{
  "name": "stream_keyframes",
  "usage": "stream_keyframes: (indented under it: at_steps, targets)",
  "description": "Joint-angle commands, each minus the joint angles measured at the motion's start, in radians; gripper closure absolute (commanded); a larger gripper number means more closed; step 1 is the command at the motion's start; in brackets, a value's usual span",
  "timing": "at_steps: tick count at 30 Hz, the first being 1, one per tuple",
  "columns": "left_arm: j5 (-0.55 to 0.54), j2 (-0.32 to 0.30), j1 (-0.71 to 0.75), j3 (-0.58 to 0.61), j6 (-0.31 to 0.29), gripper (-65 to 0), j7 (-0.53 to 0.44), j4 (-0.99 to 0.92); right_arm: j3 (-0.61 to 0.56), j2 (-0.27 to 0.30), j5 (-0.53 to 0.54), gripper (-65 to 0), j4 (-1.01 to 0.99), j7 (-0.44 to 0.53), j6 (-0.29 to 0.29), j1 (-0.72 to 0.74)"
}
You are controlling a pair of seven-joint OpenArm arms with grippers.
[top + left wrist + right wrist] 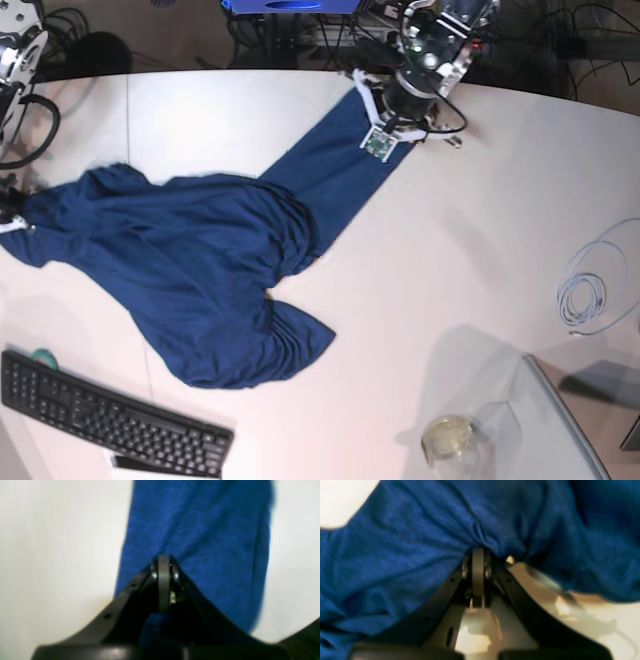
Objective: Layout the t-shirt on the table in an organized manner, then fold the t-shirt properly
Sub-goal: 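Grasp the shirt with the left gripper and pull it away from the right gripper, then regrasp the shirt with the right gripper and stretch it between both grippers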
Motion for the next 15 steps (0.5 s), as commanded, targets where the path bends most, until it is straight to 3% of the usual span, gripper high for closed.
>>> stream_keyframes:
  at_steps: [1,5,8,11,15]
  targets:
    - [0.000,0.008,0.013,0.006,-0.009,0.0,-0.021,0.044,0.022,0.025,-0.003,-0.6,0.024,0.005,-0.011,0.014]
    - [0.000,-0.005,0.036,0.003,-0.009,0.0,-0.021,0.119,0.062,0.000,0.000,-0.6,0.156,0.005,-0.007,-0.029]
    - [0.000,-0.009,0.044,0.003,-0.009,0.0,-0.021,0.179,0.066,-0.067,0.001,-1.2,0.387,-0.009,-0.004,-0.113]
    - [0.000,-0.011,0.071,-0.031,-0.009,0.0,-0.021,0.246,0.062,-0.170,0.012,-3.3,0.694,-0.118,0.048,-0.233]
    - [0.000,-0.003,0.087,-0.132,-0.009,0.0,-0.021,0.283,0.014,-0.305,0.023,-21.9,0.964,-0.322,0.148,-0.351]
